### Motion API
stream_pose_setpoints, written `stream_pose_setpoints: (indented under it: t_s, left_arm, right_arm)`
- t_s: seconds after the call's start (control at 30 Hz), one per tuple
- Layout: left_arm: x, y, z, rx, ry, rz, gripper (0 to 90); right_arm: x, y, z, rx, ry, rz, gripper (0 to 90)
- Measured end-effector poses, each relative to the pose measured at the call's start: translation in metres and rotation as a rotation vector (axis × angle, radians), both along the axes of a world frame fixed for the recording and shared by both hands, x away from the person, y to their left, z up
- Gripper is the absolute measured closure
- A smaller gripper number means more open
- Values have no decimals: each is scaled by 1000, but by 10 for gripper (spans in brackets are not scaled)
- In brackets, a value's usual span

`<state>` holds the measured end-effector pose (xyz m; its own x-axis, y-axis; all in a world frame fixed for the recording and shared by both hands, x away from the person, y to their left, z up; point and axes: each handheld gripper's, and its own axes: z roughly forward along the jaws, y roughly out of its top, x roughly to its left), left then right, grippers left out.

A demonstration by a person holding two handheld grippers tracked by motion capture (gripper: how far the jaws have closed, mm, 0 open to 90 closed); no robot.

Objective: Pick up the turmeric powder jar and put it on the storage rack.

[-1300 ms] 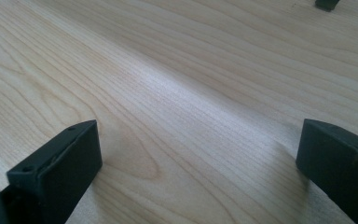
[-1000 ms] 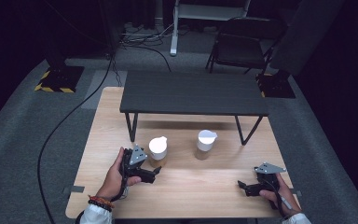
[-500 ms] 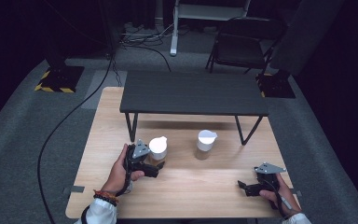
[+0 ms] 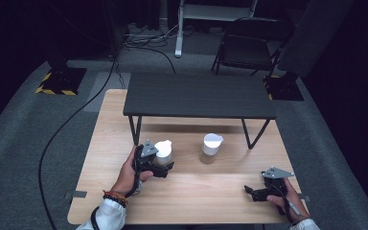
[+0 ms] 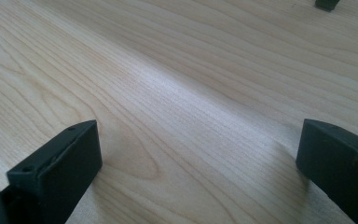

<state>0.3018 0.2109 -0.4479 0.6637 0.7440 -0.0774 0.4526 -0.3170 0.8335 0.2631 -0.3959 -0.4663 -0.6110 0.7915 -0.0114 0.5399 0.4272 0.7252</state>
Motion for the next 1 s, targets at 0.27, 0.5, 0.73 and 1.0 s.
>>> stream_pose_setpoints:
  t_s: [0.27, 0.5, 0.73, 1.0]
  left_arm:
    - [-5, -5, -4, -1, -10, 31, 49]
    - [-9, -4, -9, -25, -28, 64, 128]
    - [-12, -8, -6, 3, -53, 31, 289]
    - [-17, -11, -2, 17, -73, 39, 297]
  right_arm:
    - [0, 0, 0, 0, 0, 0, 0]
    - [0, 0, 0, 0, 0, 0, 0]
    - [0, 0, 0, 0, -1, 2, 0]
    - [0, 0, 0, 0, 0, 2, 0]
